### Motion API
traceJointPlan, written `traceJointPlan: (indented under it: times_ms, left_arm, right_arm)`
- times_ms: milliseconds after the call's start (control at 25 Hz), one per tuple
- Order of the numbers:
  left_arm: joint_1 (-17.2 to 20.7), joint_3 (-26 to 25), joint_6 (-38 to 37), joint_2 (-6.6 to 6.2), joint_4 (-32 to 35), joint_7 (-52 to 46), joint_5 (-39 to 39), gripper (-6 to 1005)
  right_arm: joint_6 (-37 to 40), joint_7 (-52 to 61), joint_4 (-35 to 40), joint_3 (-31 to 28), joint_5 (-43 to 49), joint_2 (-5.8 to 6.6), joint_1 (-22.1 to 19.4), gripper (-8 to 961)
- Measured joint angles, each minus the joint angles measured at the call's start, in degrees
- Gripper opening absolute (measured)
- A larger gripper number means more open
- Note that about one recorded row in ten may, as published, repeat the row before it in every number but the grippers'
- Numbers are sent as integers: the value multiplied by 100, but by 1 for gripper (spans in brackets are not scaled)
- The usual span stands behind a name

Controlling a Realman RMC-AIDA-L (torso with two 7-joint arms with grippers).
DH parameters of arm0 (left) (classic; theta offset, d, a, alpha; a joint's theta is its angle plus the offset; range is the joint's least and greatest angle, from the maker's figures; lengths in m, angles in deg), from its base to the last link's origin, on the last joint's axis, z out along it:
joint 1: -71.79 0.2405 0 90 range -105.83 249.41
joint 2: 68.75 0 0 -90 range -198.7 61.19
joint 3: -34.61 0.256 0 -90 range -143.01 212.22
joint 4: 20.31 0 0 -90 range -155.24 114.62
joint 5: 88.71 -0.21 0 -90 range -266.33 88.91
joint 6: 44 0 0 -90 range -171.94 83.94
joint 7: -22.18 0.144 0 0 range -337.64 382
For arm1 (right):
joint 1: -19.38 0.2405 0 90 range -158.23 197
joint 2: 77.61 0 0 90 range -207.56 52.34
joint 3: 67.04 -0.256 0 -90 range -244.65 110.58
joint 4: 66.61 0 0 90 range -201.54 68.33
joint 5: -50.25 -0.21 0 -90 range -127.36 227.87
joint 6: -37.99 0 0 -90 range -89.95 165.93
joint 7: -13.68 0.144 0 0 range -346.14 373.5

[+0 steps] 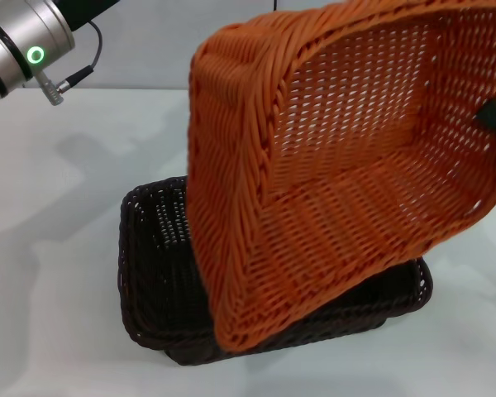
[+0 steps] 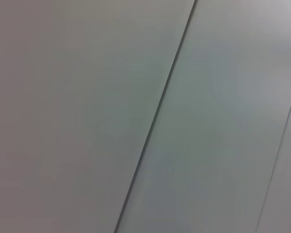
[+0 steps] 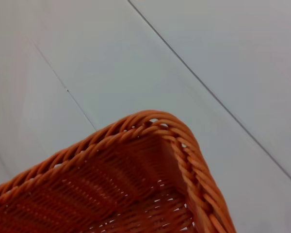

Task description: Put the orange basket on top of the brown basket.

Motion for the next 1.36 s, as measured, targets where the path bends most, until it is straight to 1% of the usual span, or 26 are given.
traceJointPlan:
  times_ms: [120,160,200,280,360,640,680,840,880,920,960,1000,1040,1080,1120,1160,1200,1240,1280,1320,1360]
  left_arm:
    - [-12,43,12,-4,1,0,-22,861]
    - [-17,59,13,-7,2,0,-28,861]
    - [-21,67,15,-10,1,0,-32,861]
    - [-27,72,15,-13,2,0,-37,861]
    - [-34,131,15,-14,2,0,-41,861]
    - [-36,278,22,-14,2,0,-45,861]
    - [-34,286,25,-13,2,0,-46,861]
    - [3,298,51,-7,9,0,-33,861]
    - [13,295,65,-6,9,0,-29,861]
    - [26,285,82,-6,10,0,-23,861]
    - [36,269,86,-5,10,0,-22,861]
    - [44,256,90,-3,10,0,-19,861]
    - [44,256,90,-3,10,0,-19,861]
    - [86,241,93,2,10,0,25,861]
    - [86,241,93,2,10,0,25,861]
    - [104,240,94,3,10,3,56,861]
    - [158,235,127,4,7,80,168,861]
    - [158,235,127,4,7,80,168,861]
    - [229,231,213,4,7,268,362,861]
    - [229,231,213,4,7,268,362,861]
    - [270,230,259,8,8,374,489,861]
  right_arm:
    - [-29,-297,-398,39,21,-36,-143,212]
    - [-72,-559,-649,36,25,-54,-292,218]
    - [-72,-559,-649,36,25,-54,-292,223]
    - [-215,-965,-988,3,-7,-65,-481,234]
    - [-555,-1158,-1267,9,-15,-64,-599,245]
    - [-714,-1167,-1374,60,193,-50,-638,284]
    - [-712,-1103,-1350,65,292,-34,-637,289]
    - [-663,-1009,-1273,49,317,-24,-647,439]
    - [-591,-919,-1115,-1,290,-15,-694,476]
    - [-591,-919,-1115,-1,290,-15,-694,500]
    - [-443,-864,-858,-93,165,-14,-771,523]
    - [-443,-864,-858,-93,165,-14,-771,547]
    - [-347,-850,-701,-163,78,-10,-816,570]
    - [-163,-773,-377,-341,-159,1,-911,594]
    - [-163,-773,-377,-341,-159,1,-911,618]
    - [-104,-673,-35,-548,-494,42,-1022,641]
    - [-104,-638,125,-656,-692,75,-1080,665]
    - [-104,-638,125,-656,-692,75,-1080,665]
    - [-227,-659,335,-884,-1117,153,-1159,665]
    - [-227,-659,335,-884,-1117,153,-1159,665]
    - [-474,-822,466,-1121,-1487,230,-1185,665]
